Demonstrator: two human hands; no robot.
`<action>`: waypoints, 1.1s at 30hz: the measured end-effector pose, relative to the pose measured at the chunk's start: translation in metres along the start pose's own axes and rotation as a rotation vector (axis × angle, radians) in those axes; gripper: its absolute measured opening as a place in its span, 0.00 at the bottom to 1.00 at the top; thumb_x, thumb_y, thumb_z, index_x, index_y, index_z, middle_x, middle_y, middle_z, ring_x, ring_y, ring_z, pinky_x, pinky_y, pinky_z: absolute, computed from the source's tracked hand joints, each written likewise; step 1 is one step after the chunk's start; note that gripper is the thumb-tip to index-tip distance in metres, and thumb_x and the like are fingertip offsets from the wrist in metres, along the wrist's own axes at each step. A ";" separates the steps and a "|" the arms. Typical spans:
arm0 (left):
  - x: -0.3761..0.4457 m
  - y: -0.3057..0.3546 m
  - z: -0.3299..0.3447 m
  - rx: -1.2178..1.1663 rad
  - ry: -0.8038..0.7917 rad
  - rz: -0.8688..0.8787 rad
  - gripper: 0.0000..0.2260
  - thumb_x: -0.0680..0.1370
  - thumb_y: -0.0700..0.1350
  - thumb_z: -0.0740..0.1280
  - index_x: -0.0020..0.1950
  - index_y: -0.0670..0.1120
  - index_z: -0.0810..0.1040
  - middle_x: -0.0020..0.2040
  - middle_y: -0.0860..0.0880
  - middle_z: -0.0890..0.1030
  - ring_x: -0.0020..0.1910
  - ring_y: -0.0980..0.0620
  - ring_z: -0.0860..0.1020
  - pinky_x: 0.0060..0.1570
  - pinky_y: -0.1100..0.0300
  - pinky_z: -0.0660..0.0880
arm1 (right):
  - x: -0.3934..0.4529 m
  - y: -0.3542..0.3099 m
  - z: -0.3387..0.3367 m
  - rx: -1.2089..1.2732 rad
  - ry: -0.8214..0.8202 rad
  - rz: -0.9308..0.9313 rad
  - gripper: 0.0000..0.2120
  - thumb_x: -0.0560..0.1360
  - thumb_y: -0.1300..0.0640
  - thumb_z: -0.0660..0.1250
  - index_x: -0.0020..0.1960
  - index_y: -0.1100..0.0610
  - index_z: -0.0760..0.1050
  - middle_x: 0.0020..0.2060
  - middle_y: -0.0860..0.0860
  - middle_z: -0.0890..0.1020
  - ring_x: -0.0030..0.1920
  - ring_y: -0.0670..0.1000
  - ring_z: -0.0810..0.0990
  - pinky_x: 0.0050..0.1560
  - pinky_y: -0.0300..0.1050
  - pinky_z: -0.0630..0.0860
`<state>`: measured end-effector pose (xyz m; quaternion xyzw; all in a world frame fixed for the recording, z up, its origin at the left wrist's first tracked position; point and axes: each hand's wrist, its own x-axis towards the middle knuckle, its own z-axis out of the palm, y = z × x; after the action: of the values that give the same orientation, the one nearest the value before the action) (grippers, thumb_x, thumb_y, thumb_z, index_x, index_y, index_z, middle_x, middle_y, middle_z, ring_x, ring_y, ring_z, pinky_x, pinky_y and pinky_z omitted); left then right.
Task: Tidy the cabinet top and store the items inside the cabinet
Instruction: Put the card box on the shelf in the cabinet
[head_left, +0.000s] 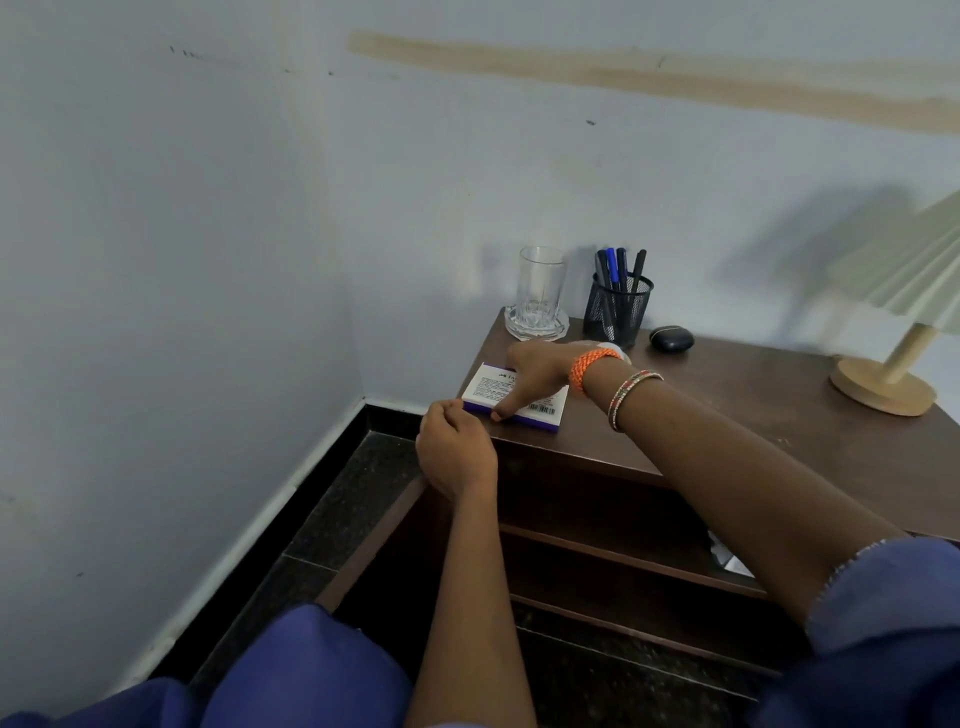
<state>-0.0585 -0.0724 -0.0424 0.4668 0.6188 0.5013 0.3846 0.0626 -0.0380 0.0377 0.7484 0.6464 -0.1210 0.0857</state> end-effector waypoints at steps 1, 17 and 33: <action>-0.002 0.000 -0.001 -0.019 0.008 -0.002 0.12 0.80 0.43 0.55 0.52 0.46 0.78 0.49 0.47 0.81 0.48 0.50 0.78 0.45 0.56 0.74 | -0.002 0.003 0.002 0.011 0.017 -0.001 0.38 0.63 0.35 0.73 0.63 0.57 0.68 0.59 0.53 0.75 0.53 0.52 0.73 0.57 0.49 0.74; -0.090 -0.027 0.021 0.035 0.142 0.470 0.11 0.68 0.35 0.65 0.50 0.43 0.76 0.56 0.44 0.76 0.58 0.46 0.72 0.53 0.56 0.69 | -0.164 0.033 0.019 0.146 0.136 -0.117 0.35 0.63 0.40 0.76 0.63 0.56 0.69 0.56 0.50 0.76 0.54 0.50 0.75 0.56 0.46 0.75; -0.120 -0.090 0.044 0.184 -0.659 -0.299 0.22 0.80 0.40 0.57 0.74 0.49 0.63 0.71 0.44 0.69 0.68 0.43 0.68 0.67 0.55 0.67 | -0.146 0.104 0.195 0.243 0.010 0.196 0.41 0.62 0.43 0.76 0.69 0.59 0.66 0.64 0.57 0.72 0.62 0.57 0.73 0.62 0.49 0.72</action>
<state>-0.0024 -0.1816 -0.1383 0.5403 0.5655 0.2047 0.5885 0.1321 -0.2473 -0.1089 0.8134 0.5513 -0.1857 0.0029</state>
